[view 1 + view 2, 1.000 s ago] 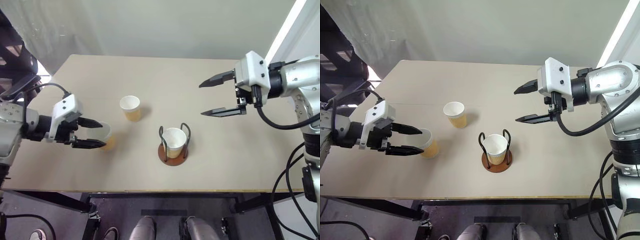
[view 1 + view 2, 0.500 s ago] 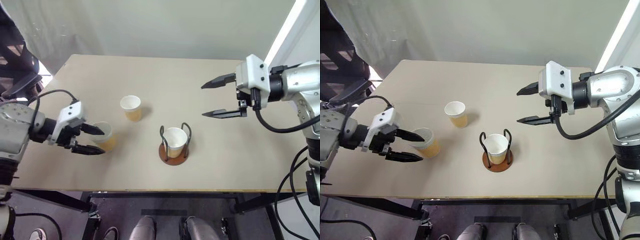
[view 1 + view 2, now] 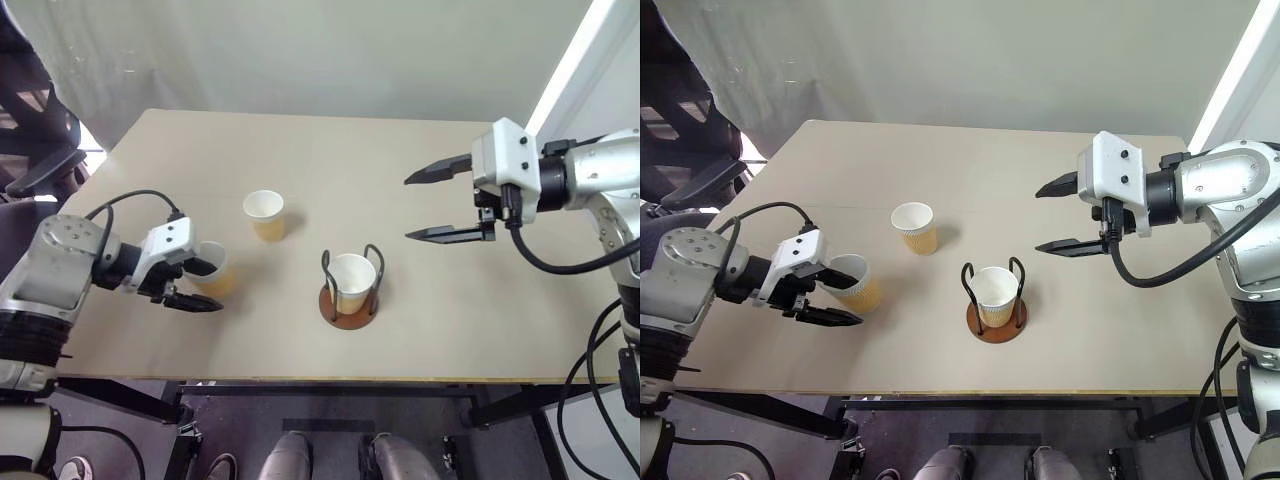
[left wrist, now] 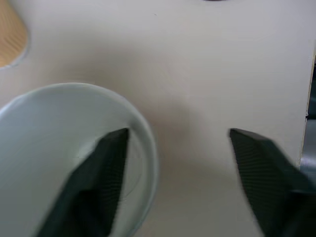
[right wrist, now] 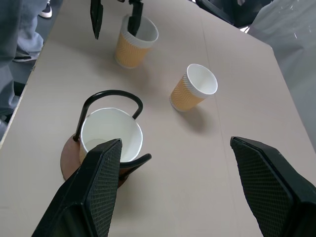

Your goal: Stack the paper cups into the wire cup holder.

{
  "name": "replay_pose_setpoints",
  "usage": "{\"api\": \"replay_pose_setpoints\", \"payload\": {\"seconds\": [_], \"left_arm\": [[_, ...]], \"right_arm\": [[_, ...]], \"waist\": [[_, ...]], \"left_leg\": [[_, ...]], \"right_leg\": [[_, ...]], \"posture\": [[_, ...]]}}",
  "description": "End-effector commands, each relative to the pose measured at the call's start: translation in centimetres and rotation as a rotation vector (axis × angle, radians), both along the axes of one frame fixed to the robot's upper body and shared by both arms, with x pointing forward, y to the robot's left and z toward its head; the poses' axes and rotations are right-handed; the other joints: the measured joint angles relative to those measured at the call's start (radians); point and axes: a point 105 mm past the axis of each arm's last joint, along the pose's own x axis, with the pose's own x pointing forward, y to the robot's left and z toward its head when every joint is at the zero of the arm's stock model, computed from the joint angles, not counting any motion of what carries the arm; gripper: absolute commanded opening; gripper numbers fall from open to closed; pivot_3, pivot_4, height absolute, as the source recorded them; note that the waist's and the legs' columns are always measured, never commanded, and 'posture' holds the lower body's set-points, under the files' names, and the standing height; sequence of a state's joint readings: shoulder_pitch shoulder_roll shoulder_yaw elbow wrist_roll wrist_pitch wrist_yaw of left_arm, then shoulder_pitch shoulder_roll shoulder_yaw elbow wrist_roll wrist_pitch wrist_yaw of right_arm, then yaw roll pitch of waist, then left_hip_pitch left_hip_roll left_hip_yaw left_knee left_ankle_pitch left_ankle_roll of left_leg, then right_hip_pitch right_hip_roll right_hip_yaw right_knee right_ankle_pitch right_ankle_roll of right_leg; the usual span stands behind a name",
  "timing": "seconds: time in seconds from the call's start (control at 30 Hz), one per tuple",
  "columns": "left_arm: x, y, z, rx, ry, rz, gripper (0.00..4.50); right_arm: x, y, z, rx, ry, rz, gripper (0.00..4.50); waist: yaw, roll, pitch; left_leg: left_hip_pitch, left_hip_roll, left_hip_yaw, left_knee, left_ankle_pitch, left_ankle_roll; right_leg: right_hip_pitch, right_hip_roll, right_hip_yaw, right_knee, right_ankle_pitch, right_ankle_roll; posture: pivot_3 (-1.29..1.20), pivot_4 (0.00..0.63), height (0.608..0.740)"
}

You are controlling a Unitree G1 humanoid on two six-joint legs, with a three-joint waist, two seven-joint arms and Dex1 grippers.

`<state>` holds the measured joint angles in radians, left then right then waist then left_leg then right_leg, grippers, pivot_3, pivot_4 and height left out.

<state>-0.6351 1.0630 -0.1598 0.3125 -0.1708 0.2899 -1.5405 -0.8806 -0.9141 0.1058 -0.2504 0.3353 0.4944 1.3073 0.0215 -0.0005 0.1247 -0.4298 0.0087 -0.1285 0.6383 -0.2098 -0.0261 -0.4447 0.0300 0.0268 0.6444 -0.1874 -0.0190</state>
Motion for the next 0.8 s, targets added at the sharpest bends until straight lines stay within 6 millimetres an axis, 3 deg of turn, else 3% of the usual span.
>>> {"api": "replay_pose_setpoints", "payload": {"seconds": [0.03, 0.2, 0.23, 0.37, 0.5, 0.8], "left_arm": [[0.1, 0.0, 0.3, 0.037, -0.028, -0.021, 1.93], [0.5, 0.5, 0.3, 0.069, -0.059, -0.015, 0.14], [0.7, 0.5, 0.4, 0.076, -0.071, -0.017, 0.05], [1.6, 0.0, 1.2, 0.072, -0.099, -0.051, 0.05], [2.1, -1.8, 3.4, 0.0, -0.121, -0.126, 0.05], [0.6, -10.2, 13.1, -0.222, -0.225, -0.484, 0.05]], "right_arm": [[-1.4, -1.1, 0.6, 0.063, 0.03, -0.013, 3.63], [-2.5, -3.3, 0.4, 0.278, 0.149, -0.085, 3.63], [-2.6, -3.8, 0.2, 0.329, 0.167, -0.112, 3.63], [-3.2, -5.0, -1.2, 0.458, 0.238, -0.18, 3.63], [-3.8, -6.1, -1.1, 0.56, 0.23, -0.232, 3.63], [-6.2, -6.4, -2.6, 0.554, 0.179, -0.276, 3.63]], "waist": [[0.002, 0.0, 0.0], [0.005, 0.0, 0.0], [0.005, 0.0, 0.0], [0.005, 0.0, 0.0], [0.006, 0.0, 0.0], [0.011, -0.002, -0.001]], "left_leg": [[0.0, 0.0, 0.0, 0.001, 0.0, 0.0], [-0.002, 0.0, 0.001, 0.004, 0.0, 0.001], [-0.002, 0.0, 0.001, 0.005, 0.0, 0.001], [-0.001, 0.0, 0.001, 0.007, 0.0, 0.002], [-0.002, -0.002, 0.001, 0.01, 0.003, 0.005], [-0.009, -0.006, 0.0, 0.013, 0.005, 0.008]], "right_leg": [[0.0, 0.0, 0.0, 0.0, 0.0, 0.0], [0.0, 0.0, 0.0, -0.001, 0.001, 0.002], [0.001, 0.0, 0.0, -0.001, 0.001, 0.002], [0.003, 0.0, 0.001, -0.001, 0.001, 0.003], [0.004, 0.0, 0.002, -0.001, 0.002, 0.006], [0.004, -0.001, 0.005, -0.007, 0.006, 0.013]], "posture": [[0.0, 0.15, 0.74], [0.0, 0.15, 0.74], [0.0, 0.15, 0.74], [0.0, 0.15, 0.74], [0.0, 0.15, 0.74], [0.0, 0.15, 0.74]]}}
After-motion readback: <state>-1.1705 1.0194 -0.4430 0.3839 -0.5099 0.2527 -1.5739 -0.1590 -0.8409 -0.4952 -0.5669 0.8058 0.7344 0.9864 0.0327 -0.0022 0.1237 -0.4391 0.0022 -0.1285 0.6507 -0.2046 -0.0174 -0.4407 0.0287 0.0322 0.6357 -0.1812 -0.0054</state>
